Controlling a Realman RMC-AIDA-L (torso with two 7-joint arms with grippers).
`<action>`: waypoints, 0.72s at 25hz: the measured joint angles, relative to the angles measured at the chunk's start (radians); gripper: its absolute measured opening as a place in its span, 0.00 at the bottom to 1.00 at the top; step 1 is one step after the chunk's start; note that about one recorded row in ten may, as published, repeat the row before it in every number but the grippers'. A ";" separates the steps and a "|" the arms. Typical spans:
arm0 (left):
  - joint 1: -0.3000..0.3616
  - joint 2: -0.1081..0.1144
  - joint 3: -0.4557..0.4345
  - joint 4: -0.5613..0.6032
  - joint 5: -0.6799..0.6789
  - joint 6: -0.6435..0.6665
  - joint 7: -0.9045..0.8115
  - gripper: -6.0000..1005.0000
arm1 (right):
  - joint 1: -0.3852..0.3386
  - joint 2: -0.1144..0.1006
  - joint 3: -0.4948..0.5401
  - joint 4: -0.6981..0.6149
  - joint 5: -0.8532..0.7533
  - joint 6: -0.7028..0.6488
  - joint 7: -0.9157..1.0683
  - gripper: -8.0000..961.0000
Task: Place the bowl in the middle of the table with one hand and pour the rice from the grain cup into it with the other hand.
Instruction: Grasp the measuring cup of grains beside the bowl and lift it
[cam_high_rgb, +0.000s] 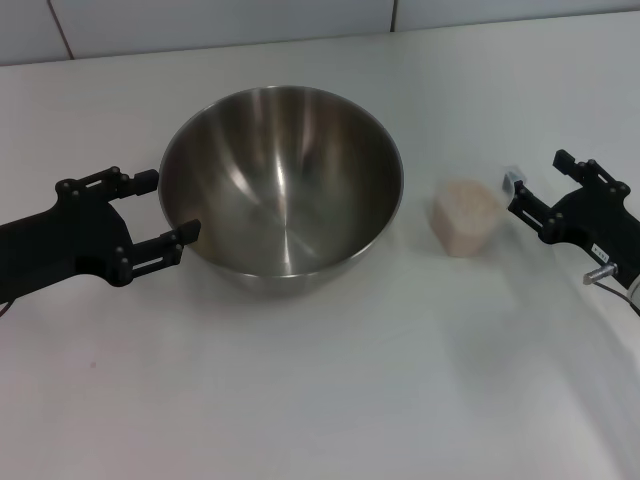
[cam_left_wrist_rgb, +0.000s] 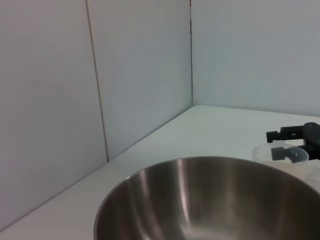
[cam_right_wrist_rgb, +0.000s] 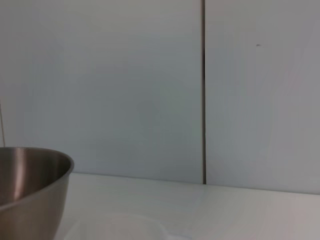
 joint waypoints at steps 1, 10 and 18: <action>0.000 0.000 0.000 -0.001 0.000 0.000 0.000 0.73 | 0.003 0.000 0.001 0.001 0.001 0.006 -0.002 0.83; 0.001 0.000 0.000 -0.002 0.000 -0.003 -0.001 0.73 | 0.006 0.000 0.038 0.056 0.001 0.028 -0.117 0.57; 0.001 0.000 0.000 0.000 0.000 -0.001 -0.001 0.73 | 0.006 0.001 0.041 0.077 0.001 0.038 -0.137 0.28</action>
